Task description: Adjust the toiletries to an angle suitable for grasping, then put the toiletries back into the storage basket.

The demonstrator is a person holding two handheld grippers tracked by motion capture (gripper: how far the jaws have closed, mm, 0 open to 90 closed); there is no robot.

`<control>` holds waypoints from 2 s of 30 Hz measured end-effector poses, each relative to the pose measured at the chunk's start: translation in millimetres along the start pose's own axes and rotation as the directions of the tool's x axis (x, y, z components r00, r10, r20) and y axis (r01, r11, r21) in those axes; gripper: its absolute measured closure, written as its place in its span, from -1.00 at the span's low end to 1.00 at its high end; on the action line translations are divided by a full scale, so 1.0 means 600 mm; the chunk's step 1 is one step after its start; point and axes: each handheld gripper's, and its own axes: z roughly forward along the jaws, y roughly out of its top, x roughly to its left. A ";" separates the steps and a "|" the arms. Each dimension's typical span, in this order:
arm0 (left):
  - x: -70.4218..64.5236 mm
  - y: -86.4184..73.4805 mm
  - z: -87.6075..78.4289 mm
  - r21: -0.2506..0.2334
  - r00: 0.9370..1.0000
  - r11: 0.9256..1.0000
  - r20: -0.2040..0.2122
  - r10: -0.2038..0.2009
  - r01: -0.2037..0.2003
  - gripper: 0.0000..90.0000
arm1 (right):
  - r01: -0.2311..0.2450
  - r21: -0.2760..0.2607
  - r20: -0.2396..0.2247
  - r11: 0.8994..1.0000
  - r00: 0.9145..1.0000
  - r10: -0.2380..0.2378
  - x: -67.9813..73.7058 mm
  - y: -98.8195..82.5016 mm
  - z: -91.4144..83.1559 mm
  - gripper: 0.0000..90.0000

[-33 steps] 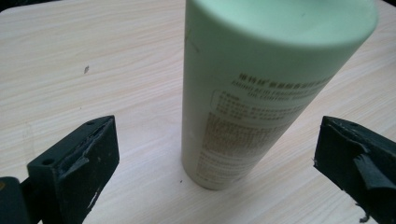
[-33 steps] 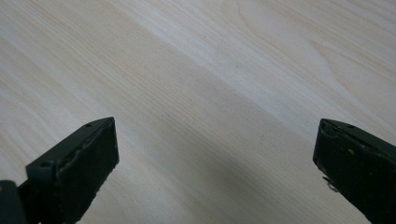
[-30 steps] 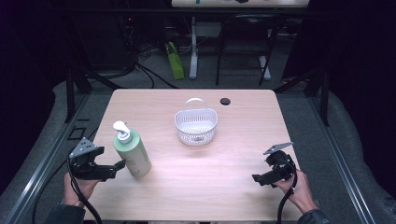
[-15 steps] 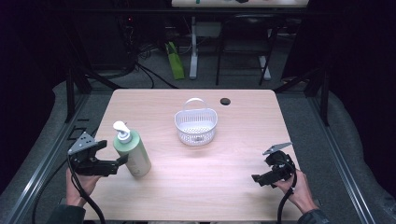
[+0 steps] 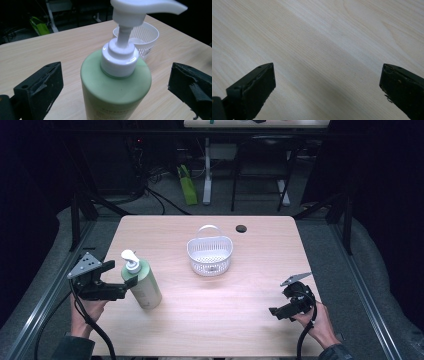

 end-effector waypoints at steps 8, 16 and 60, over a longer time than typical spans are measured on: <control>0.002 0.013 0.011 -0.019 1.000 1.000 -0.007 0.011 -0.011 -1.00 | -0.005 0.001 -0.005 1.000 1.000 0.005 0.001 0.000 0.000 -1.00; 0.000 0.021 0.026 -0.034 1.000 0.999 -0.027 0.006 -0.007 -1.00 | -0.003 0.003 -0.002 1.000 1.000 0.003 0.001 0.000 0.001 -0.99; -0.029 0.022 0.031 -0.190 0.996 0.982 -0.083 -0.028 0.012 0.37 | 0.011 0.005 0.004 1.000 1.000 -0.011 0.000 0.000 0.001 -0.97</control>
